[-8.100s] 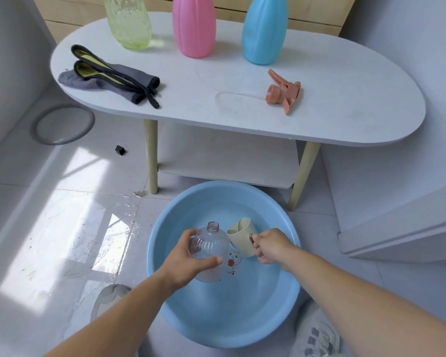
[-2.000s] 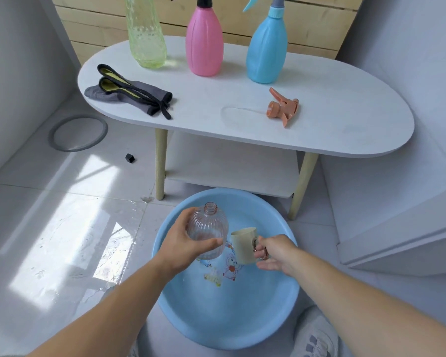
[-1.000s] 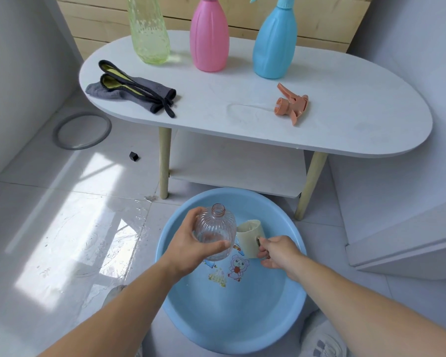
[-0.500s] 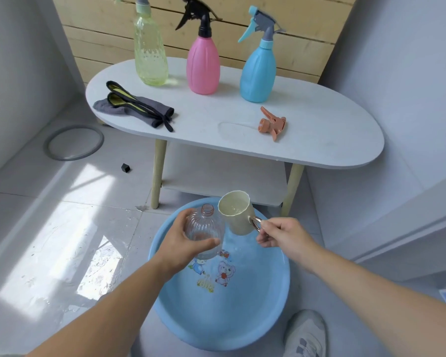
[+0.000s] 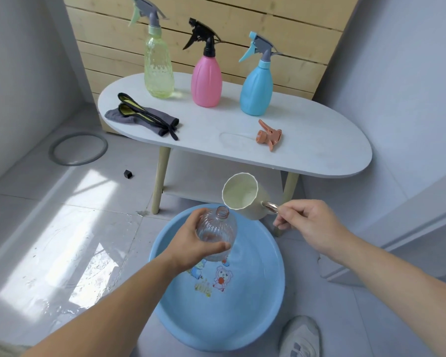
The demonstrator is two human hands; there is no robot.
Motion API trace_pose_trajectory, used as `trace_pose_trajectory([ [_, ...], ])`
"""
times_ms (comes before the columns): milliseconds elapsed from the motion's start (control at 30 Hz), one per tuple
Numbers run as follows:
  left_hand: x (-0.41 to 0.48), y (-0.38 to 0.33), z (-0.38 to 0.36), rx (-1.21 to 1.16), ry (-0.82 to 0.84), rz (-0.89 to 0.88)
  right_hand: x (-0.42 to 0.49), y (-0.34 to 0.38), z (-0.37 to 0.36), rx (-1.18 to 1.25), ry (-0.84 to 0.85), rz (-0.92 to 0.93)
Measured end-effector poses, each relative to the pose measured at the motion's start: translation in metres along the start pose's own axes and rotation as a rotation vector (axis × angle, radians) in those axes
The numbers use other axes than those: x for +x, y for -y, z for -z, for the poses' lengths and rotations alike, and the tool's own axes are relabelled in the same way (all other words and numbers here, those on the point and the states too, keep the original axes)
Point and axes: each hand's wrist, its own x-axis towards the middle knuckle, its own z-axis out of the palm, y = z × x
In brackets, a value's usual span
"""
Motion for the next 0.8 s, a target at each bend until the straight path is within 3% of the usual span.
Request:
trace_pose_trajectory([
  [800, 0.0019, 0.0039, 0.0030, -0.011, -0.027, -0.004, 0.0030, 0.0057, -0.0028, -0.154, -0.053, 0.184],
])
